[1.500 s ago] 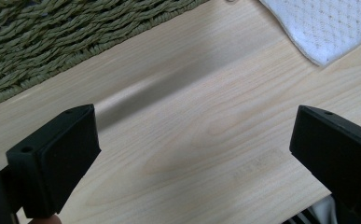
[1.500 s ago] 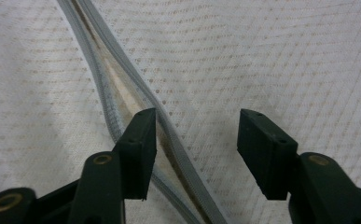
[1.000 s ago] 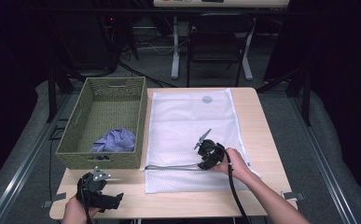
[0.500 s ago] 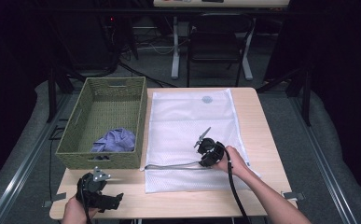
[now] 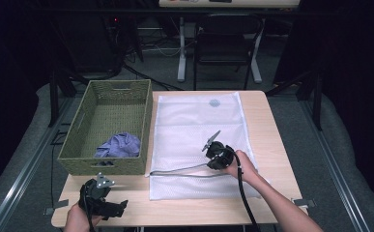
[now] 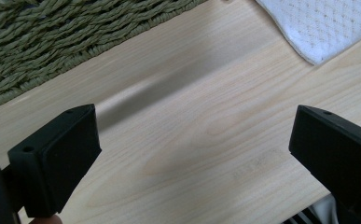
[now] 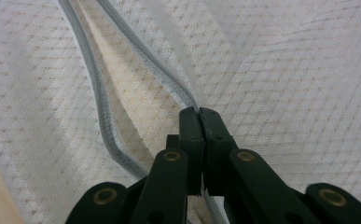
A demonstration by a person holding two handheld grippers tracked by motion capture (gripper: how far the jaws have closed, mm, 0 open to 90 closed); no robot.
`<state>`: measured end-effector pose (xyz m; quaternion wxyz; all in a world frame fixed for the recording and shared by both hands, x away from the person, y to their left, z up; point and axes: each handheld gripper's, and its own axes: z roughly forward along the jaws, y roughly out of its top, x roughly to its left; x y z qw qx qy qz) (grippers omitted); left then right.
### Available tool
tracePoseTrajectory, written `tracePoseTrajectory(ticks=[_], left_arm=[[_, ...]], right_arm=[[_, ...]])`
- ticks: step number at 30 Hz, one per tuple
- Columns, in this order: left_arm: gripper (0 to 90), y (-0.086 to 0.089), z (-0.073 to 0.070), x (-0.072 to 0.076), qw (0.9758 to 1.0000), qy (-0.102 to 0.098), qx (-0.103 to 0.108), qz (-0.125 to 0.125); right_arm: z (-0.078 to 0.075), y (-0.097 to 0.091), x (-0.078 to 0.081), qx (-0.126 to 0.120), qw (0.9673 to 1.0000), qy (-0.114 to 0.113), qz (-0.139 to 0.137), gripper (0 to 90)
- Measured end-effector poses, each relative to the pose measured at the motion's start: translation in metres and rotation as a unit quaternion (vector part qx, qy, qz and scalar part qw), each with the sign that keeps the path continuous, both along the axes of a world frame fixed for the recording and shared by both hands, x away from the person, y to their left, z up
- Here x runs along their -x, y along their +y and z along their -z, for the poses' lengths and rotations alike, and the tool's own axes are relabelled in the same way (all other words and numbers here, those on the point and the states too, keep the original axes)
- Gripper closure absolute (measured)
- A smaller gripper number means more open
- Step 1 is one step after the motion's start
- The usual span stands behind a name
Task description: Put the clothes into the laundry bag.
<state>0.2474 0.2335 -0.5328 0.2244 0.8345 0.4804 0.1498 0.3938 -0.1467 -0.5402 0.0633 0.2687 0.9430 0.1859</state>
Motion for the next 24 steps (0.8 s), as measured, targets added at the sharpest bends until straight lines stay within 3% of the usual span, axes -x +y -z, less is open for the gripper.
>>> tracePoseTrajectory(ticks=[6,13,24], left_arm=[[1.8,0.000,0.000,-0.001,1.0000,0.003,-0.002,0.003],[1.9,0.000,0.000,0.000,1.0000,0.001,-0.002,0.002],[1.8,0.000,-0.001,0.000,1.0000,0.000,-0.001,0.003]], right_arm=[[0.004,0.002,-0.001,0.005,1.0000,-0.002,0.002,88.2],[0.011,0.010,0.002,0.019,0.9998,-0.008,-0.004,79.2],[0.009,0.009,0.003,0.013,0.9998,-0.009,-0.012,88.4]])
